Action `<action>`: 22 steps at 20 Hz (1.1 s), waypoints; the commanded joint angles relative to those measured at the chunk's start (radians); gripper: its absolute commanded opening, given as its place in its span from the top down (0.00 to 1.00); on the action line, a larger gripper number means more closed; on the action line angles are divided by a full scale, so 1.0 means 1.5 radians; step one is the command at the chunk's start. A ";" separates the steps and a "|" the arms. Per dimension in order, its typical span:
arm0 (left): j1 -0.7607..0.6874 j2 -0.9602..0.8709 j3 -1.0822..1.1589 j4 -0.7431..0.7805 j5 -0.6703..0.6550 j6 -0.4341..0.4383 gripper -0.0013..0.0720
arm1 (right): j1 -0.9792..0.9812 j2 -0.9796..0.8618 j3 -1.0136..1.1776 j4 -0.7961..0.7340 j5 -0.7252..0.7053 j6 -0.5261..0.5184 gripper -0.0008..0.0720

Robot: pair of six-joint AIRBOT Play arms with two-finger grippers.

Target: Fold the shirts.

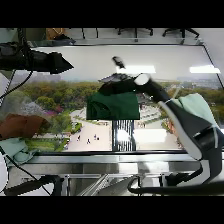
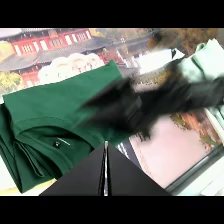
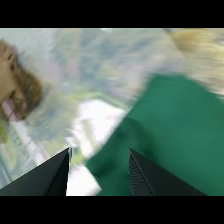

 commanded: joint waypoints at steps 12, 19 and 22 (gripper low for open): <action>-0.001 0.003 -0.001 0.001 -0.024 0.002 0.96 | -0.223 -0.112 -0.058 -0.119 0.253 0.054 0.17; -0.001 0.003 -0.001 0.002 -0.028 0.007 0.96 | -0.190 -0.154 -0.058 -0.081 0.214 0.038 0.32; -0.001 0.003 -0.001 0.002 -0.030 0.007 0.96 | -0.198 -0.153 -0.048 0.069 0.269 -0.051 0.96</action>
